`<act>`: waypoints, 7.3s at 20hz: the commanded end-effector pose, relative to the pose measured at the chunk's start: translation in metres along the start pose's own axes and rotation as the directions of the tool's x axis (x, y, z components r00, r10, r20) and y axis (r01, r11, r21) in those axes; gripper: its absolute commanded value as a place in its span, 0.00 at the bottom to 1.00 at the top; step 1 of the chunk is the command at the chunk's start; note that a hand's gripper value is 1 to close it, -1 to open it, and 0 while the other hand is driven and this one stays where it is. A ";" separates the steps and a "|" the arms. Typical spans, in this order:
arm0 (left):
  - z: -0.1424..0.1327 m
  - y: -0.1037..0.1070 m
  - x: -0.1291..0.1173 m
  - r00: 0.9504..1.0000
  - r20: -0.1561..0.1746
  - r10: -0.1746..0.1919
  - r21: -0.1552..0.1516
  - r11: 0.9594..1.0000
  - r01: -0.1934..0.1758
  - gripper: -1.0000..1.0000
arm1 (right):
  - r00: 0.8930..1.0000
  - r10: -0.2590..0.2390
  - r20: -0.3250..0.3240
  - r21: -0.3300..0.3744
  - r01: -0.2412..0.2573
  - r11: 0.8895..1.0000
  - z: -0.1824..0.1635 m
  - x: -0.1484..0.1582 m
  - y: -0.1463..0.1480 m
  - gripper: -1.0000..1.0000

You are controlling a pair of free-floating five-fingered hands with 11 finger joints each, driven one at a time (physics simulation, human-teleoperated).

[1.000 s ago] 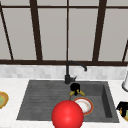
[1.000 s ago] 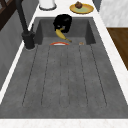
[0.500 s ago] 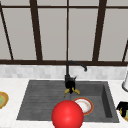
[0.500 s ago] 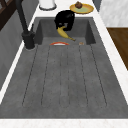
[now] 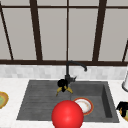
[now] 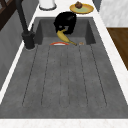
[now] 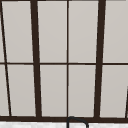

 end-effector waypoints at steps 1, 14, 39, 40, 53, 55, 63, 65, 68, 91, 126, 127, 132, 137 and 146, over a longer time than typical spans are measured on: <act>0.024 0.002 0.015 1.000 -0.014 -0.020 -0.004 1.000 0.020 1.00 | 1.000 0.000 0.000 0.000 0.000 1.000 0.000 0.000 0.000 0.50; 0.106 0.021 0.073 1.000 -0.006 0.004 -0.006 1.000 -0.004 1.00 | 1.000 0.000 0.000 0.000 0.000 1.000 0.000 0.000 0.000 0.50; 0.268 -0.026 0.195 0.999 -0.035 -0.003 -0.011 1.000 0.002 1.00 | 1.000 0.000 0.000 0.000 0.000 1.000 0.000 0.000 0.000 0.50; 0.271 -0.028 0.201 0.999 -0.045 -0.004 -0.010 1.000 0.004 1.00 | 1.000 0.000 0.000 0.000 0.000 1.000 0.000 0.000 0.000 0.50; 0.341 0.000 0.243 0.989 -0.066 0.134 0.007 0.991 -0.134 1.00 | 1.000 0.000 0.000 0.000 0.000 1.000 0.000 0.000 0.000 0.50; 0.351 0.004 0.248 0.990 -0.066 0.127 0.001 0.992 -0.128 1.00 | 1.000 0.000 0.000 0.000 0.000 1.000 0.000 0.000 0.000 0.50; 0.330 -0.007 0.258 0.983 -0.128 0.130 0.009 0.992 -0.130 0.00 | 1.000 0.000 0.000 0.000 0.000 1.000 0.000 0.000 0.000 0.50; 0.325 -0.013 0.254 0.983 -0.121 0.141 0.000 0.990 -0.142 0.00 | 1.000 0.000 0.000 0.000 0.000 1.000 0.000 0.000 0.000 0.50; 0.314 -0.029 0.240 0.987 -0.109 0.122 -0.023 0.992 -0.125 0.00 | 1.000 0.000 0.000 0.000 0.000 1.000 0.000 0.000 0.000 0.50; 0.323 -0.072 0.150 0.881 -0.140 0.451 -0.091 0.881 -0.465 1.00 | 1.000 0.000 0.000 0.000 0.000 1.000 0.000 0.000 0.000 0.50; 0.362 0.016 0.257 0.963 -0.098 0.250 -0.132 0.956 -0.261 1.00 | 1.000 0.000 0.000 0.000 0.000 1.000 0.000 0.000 0.000 0.50; 0.366 0.018 0.260 0.960 -0.104 0.260 -0.137 0.952 -0.273 1.00 | 1.000 0.000 0.000 0.000 0.000 1.000 0.000 0.000 0.000 0.50; 0.372 0.020 0.283 0.937 -0.143 0.318 -0.154 0.929 -0.338 1.00 | 1.000 0.000 0.000 0.000 0.000 1.000 0.000 0.000 0.000 0.50; 0.375 0.013 0.318 0.934 -0.167 0.315 -0.195 0.918 -0.345 1.00 | 1.000 0.000 0.000 0.000 0.000 1.000 0.000 0.000 0.000 0.50; 0.392 -0.041 0.378 0.941 -0.169 0.292 -0.176 0.931 -0.321 1.00 | 1.000 0.000 0.000 0.000 0.000 1.000 0.000 0.000 0.000 0.50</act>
